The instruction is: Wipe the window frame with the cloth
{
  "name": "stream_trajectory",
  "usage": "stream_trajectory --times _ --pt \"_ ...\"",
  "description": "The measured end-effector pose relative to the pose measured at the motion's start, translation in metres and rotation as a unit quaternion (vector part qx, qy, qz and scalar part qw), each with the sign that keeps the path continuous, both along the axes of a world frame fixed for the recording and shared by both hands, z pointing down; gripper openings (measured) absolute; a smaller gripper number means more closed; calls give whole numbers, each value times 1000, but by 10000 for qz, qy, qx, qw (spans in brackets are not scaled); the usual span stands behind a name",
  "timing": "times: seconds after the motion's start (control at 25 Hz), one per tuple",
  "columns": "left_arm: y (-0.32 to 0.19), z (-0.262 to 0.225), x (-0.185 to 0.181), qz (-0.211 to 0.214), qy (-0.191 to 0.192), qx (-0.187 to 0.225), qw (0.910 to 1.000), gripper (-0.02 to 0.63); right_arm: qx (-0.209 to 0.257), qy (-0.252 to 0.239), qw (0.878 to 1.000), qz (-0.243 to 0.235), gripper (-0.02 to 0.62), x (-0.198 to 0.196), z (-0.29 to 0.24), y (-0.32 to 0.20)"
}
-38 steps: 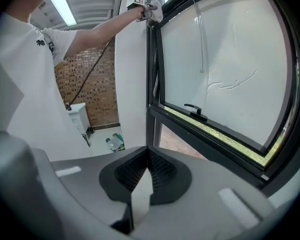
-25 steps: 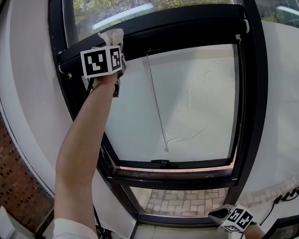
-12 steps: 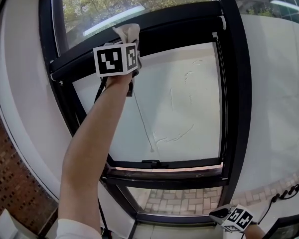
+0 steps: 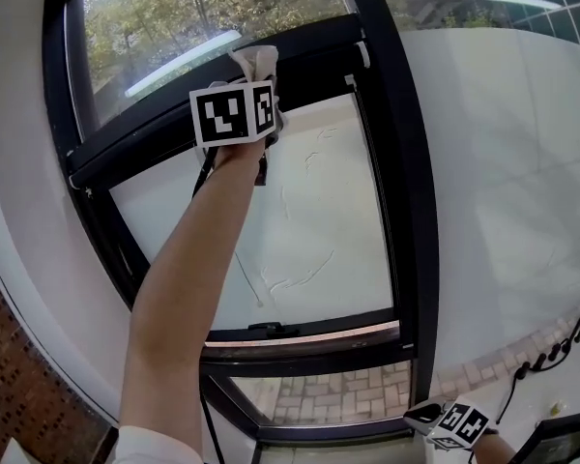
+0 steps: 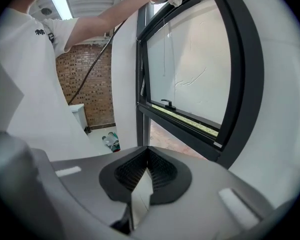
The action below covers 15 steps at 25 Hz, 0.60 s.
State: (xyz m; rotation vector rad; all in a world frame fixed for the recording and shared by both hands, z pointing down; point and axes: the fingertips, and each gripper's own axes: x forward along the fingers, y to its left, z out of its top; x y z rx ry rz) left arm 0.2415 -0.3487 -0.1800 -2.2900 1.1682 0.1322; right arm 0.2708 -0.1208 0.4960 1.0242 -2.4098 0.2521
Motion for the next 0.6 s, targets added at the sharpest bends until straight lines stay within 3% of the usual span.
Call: stream_trajectory --times 0.16,0.4,0.6 --pt "15 5 52 291 -210 57 9993 106 70 -48 9996 269 5 15 1 9" --pt "32 11 111 401 -614 267 9969 106 60 -154 9985 516 5 35 6 24" --pt "41 18 154 545 -1181 411 9907 106 86 -274 9966 775 5 43 6 30"
